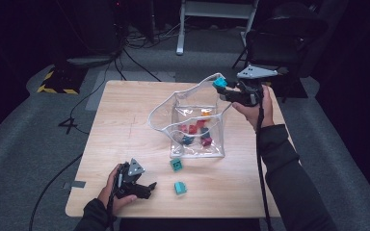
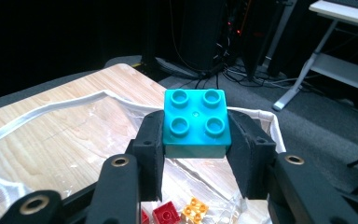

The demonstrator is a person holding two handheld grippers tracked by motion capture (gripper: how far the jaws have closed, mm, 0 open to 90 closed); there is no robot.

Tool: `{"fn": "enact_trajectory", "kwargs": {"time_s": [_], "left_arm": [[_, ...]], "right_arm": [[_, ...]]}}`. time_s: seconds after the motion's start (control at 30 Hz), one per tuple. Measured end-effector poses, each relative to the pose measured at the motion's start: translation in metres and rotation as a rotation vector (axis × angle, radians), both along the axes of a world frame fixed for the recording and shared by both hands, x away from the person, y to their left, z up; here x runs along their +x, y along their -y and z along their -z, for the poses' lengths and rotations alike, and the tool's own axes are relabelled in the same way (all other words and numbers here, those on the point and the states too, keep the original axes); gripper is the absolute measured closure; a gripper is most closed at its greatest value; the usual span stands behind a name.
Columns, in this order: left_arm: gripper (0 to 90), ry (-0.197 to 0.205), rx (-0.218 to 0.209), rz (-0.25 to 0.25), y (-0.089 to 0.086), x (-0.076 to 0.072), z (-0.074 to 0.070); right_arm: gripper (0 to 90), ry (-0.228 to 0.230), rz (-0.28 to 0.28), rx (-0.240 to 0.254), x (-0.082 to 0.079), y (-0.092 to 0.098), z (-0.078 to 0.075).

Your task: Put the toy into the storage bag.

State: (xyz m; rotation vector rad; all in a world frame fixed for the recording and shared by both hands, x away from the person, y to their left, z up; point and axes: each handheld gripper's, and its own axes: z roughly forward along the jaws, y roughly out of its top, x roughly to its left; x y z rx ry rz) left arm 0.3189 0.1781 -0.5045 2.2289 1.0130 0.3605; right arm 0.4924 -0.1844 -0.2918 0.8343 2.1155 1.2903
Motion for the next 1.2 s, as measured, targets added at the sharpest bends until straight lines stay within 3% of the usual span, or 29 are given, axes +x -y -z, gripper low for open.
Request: {"fn": "enact_trajectory", "kwargs": {"time_s": [0.17,0.37,0.67,0.8,1.2], "left_arm": [[4.9,-0.001,0.0,0.0,0.0,0.0,0.0],[4.9,0.0,-0.001,0.0,0.0,0.0,0.0],[5.0,0.0,0.0,-0.001,0.0,0.0,0.0],[5.0,0.0,-0.001,0.0,0.0,0.0,0.0],[5.0,0.0,-0.001,0.0,0.0,0.0,0.0]], "right_arm": [[59.5,-0.006,0.016,-0.006,0.008,-0.007,0.003],[59.5,-0.019,0.025,-0.049,0.016,-0.014,0.011],[59.3,-0.053,0.058,-0.047,0.019,-0.022,0.017],[50.8,-0.054,0.079,-0.055,0.02,-0.023,0.018],[41.2,-0.061,0.083,-0.045,0.019,-0.021,0.019]]}}
